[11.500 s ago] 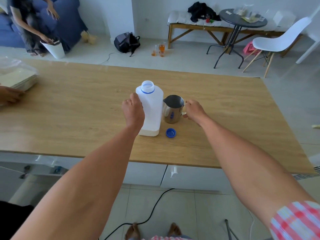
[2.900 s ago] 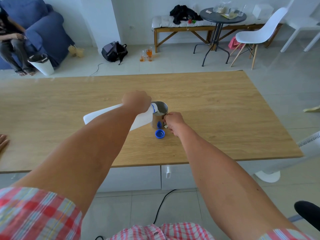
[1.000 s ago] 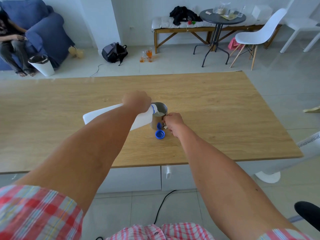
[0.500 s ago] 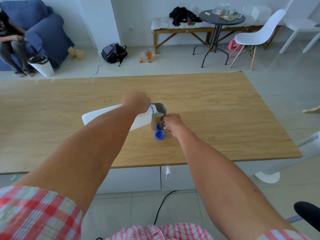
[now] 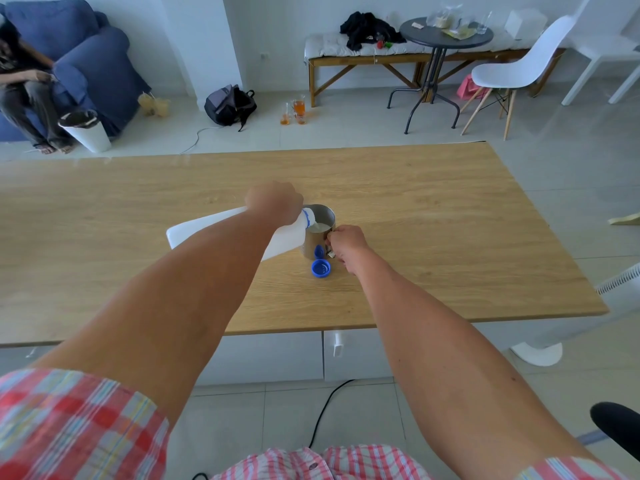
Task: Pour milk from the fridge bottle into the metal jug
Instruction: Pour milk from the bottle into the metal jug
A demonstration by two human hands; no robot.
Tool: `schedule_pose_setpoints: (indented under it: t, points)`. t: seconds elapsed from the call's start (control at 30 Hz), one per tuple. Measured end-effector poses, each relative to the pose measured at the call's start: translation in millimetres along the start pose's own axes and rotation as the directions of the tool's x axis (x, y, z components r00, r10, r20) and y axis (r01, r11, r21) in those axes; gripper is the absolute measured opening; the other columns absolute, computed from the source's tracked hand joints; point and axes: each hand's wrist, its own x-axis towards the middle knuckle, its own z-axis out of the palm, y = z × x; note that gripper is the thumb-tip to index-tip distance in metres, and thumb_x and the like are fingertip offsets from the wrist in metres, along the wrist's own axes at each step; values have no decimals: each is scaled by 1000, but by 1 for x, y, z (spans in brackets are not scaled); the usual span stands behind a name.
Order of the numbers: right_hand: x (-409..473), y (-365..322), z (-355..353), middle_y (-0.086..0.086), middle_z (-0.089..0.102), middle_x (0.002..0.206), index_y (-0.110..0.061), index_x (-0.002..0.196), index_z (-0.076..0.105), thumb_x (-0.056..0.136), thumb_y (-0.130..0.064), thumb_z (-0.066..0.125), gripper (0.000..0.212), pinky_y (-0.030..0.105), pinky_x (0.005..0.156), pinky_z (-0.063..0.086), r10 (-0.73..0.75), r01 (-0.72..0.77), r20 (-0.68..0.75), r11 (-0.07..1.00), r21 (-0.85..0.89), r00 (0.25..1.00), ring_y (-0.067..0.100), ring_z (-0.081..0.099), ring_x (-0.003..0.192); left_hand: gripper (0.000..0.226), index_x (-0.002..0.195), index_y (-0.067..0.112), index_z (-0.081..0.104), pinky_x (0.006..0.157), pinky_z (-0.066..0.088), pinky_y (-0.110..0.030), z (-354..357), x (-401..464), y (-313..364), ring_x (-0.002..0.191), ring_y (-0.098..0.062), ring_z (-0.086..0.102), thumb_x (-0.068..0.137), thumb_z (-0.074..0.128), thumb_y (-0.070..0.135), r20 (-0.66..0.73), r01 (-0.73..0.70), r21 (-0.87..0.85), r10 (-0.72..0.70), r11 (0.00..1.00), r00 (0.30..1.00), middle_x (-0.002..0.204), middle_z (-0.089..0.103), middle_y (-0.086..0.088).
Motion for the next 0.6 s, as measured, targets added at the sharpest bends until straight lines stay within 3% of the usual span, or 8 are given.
schedule_pose_setpoints:
  t: [0.4, 0.6]
  points:
    - [5, 2, 3, 9, 57, 87, -12, 94, 63, 94, 1, 42, 25, 28, 53, 32, 2, -2, 2, 1000, 1, 1000, 19, 41, 69, 12, 96, 10, 57, 86, 55, -43, -1, 0, 0, 88, -30, 62, 96, 45, 13, 17, -16, 22, 16, 1000, 1000, 80, 53, -6]
    - [5, 2, 2, 9, 58, 88, -10, 97, 66, 95, 1, 43, 26, 27, 52, 32, 6, -6, -6, 1000, -1, 1000, 16, 41, 64, 14, 94, 10, 57, 74, 50, -38, -1, 1, -1, 83, -29, 60, 95, 43, 13, 19, -17, 21, 17, 1000, 1000, 80, 54, -6]
